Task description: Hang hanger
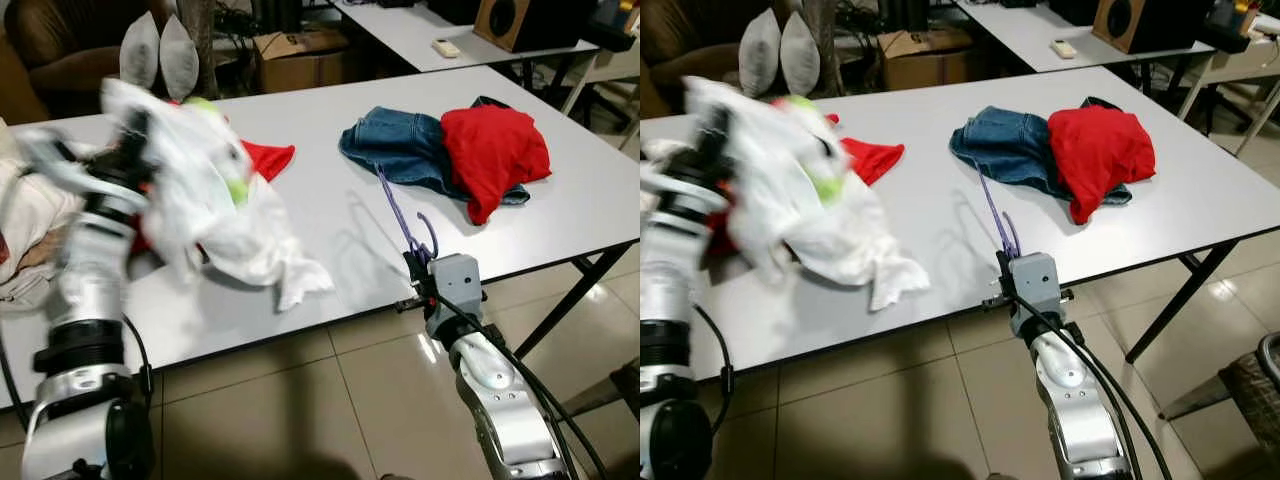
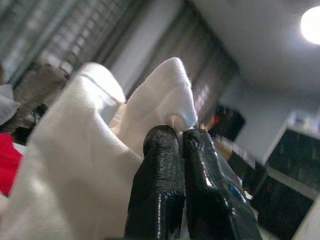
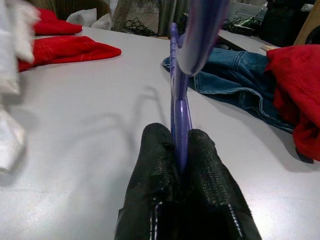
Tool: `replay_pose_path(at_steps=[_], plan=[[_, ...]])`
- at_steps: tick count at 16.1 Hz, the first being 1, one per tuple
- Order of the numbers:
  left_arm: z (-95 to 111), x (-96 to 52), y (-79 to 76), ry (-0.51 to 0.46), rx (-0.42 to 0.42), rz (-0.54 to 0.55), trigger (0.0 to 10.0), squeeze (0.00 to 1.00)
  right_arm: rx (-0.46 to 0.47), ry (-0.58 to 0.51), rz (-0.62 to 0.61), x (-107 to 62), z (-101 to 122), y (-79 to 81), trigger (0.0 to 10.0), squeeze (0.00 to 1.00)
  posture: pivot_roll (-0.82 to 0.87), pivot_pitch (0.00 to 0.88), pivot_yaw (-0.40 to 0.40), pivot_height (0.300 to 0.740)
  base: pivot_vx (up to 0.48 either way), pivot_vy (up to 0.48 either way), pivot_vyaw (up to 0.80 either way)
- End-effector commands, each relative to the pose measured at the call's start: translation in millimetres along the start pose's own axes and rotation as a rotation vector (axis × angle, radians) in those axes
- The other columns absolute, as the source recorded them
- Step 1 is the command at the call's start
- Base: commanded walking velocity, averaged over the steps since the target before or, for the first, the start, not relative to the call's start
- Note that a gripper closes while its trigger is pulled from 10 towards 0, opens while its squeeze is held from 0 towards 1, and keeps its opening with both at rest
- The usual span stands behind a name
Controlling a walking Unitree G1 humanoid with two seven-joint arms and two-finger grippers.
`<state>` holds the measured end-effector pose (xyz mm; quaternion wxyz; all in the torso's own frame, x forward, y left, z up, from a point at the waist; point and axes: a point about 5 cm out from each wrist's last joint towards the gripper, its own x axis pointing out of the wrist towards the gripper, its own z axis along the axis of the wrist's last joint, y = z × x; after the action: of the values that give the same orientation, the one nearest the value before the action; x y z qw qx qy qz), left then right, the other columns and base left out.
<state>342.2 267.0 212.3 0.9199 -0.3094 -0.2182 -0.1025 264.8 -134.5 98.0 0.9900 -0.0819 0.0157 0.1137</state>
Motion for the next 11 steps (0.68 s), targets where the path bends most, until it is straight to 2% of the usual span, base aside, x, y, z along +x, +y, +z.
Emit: replay_pose_path(at_steps=[1, 4, 5, 6, 7, 8, 9, 10, 11], plan=[[2, -6.3, 19.2, 0.023, 0.001, 0.149, 0.0, 0.0, 0.007, 0.031, 0.027, 3.1, -6, 4.1, 10.0, 0.0, -0.1, 0.0, 0.019, 0.74, 0.0, 0.0, 0.0], [-11, -22.5, 30.4, 0.142, 0.082, 0.227, 0.0, 0.0, 0.009, 0.027, 0.037, 5.6, -6, 6.2, 10.0, 0.0, -0.08, 0.0, 0.009, 0.74, 0.0, 0.0, 0.0], [-23, -34.4, 36.0, 0.268, 0.189, 0.273, 0.8, 0.0, 0.012, 0.024, 0.04, 6.9, -6, 7.1, 10.0, 0.0, -0.07, 0.0, 0.005, 0.74, 0.0, 0.0, 0.0], [-29, -40.7, 39.4, 0.343, 0.275, 0.295, 2.9, 0.0, 0.013, 0.024, 0.042, 7.4, -6, 7.4, 10.0, 0.0, -0.06, 0.0, 0.004, 0.74, 0.0, 0.0, 0.0], [-35, -46.7, 40.1, 0.427, 0.388, 0.268, 10.0, 0.0, 0.014, 0.024, 0.045, 8.5, -6, 7.9, 10.0, 0.0, -0.06, 0.0, 0.001, 0.74, 0.0, 0.0, 0.0], [-33, -45.2, 34.0, 0.425, 0.398, 0.191, 10.0, 0.0, 0.016, 0.024, 0.047, 9.4, -6, 8.6, 10.0, 0.0, -0.06, 0.0, -0.001, 0.74, 0.0, 0.0, 0.0], [-22, -37.8, 19.2, 0.381, 0.404, 0.057, 10.0, 1.0, 0.018, 0.022, 0.051, 9.9, -6, 9.5, 10.0, 0.0, -0.05, 0.0, -0.004, 0.74, 0.0, 0.0, 0.0], [-15, -35.2, 12.5, 0.386, 0.432, -0.014, 10.0, 1.0, 0.018, 0.023, 0.054, 10.2, -7, 10.6, 10.0, 0.0, -0.05, 0.0, -0.004, 0.74, 0.0, 0.0, 0.0], [-8, -35.4, 7.2, 0.438, 0.465, -0.098, 10.0, 1.0, 0.02, 0.022, 0.057, 10.0, -7, 11.7, 10.0, 0.0, -0.05, 0.0, -0.003, 0.74, 0.0, 0.0, 0.0]])
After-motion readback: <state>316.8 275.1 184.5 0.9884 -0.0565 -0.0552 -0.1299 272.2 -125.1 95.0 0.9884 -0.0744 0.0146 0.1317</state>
